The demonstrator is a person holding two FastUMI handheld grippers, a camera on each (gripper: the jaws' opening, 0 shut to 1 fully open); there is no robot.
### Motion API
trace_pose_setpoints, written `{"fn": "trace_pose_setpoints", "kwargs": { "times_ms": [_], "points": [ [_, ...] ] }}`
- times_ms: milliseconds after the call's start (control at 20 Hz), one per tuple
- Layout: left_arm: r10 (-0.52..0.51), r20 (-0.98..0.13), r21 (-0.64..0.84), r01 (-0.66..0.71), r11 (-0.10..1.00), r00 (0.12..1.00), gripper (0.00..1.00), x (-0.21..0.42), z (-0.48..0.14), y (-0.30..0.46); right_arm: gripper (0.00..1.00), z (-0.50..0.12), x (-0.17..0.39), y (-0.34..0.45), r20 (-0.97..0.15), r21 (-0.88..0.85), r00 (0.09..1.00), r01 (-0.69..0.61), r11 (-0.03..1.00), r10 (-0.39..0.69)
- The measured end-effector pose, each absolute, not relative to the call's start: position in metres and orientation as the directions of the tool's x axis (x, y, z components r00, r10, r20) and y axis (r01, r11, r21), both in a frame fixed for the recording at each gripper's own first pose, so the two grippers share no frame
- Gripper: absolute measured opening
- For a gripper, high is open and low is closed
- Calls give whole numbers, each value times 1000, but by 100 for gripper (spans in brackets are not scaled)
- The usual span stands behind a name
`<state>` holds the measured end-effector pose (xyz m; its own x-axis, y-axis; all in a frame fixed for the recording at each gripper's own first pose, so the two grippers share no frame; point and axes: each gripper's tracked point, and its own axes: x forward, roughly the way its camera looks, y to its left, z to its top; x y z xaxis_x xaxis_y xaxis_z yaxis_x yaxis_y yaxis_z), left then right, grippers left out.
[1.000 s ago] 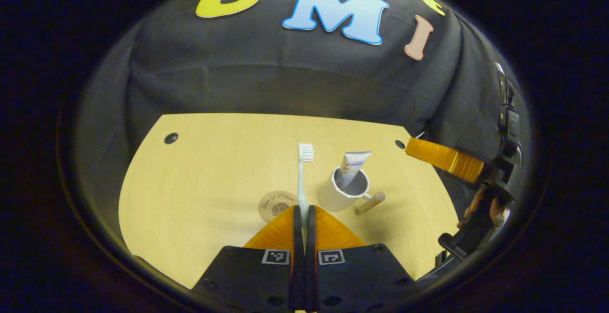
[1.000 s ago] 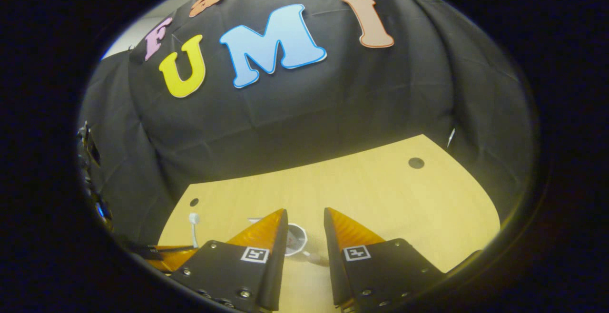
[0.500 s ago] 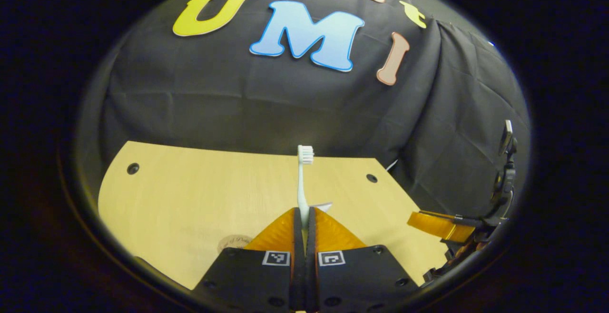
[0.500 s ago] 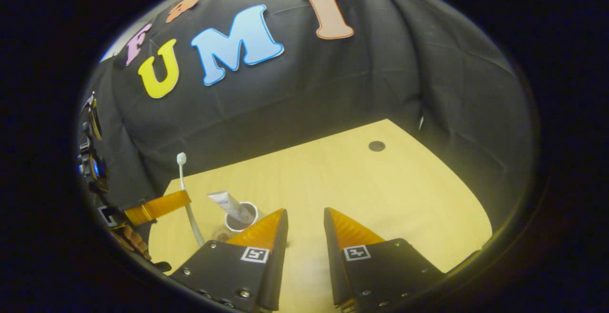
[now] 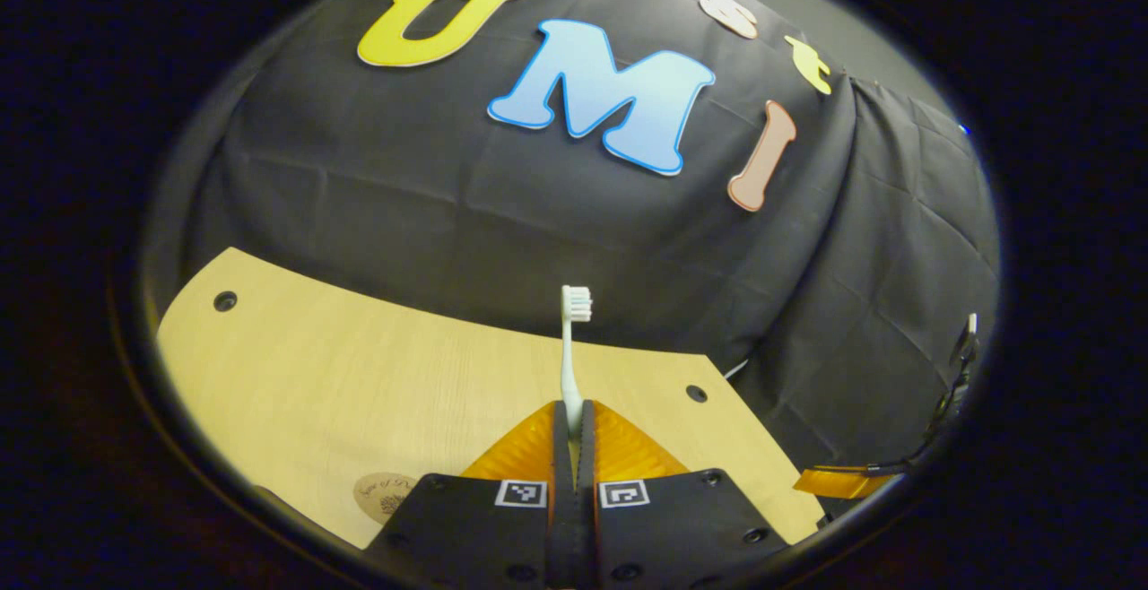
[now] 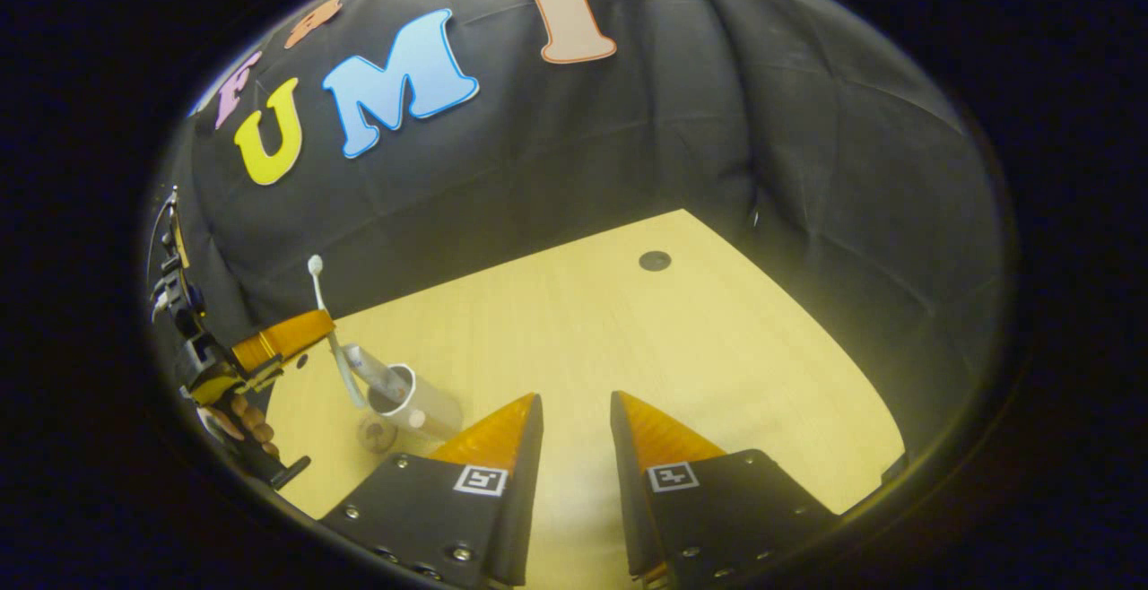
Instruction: Put the toothbrush and toothpaste on the desktop into the cup, then pick up the cup and place it on the coaster on the desktop.
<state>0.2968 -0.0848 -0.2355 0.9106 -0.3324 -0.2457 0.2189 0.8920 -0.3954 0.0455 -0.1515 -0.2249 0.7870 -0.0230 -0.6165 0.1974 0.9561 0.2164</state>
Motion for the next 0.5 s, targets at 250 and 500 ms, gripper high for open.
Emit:
{"fn": "trace_pose_setpoints", "kwargs": {
  "times_ms": [250, 500],
  "points": [
    [-253, -205, -381, 161, 911, 946, 7, 305, -236, -89, 40, -232, 38, -176, -640, 180, 767, 198, 964, -38],
    [-159, -167, -313, 101, 944, 973, 8, 299, -241, -95, 42, -231, 38, -185, -642, 197, 766, 208, 958, -34]
  ]
}}
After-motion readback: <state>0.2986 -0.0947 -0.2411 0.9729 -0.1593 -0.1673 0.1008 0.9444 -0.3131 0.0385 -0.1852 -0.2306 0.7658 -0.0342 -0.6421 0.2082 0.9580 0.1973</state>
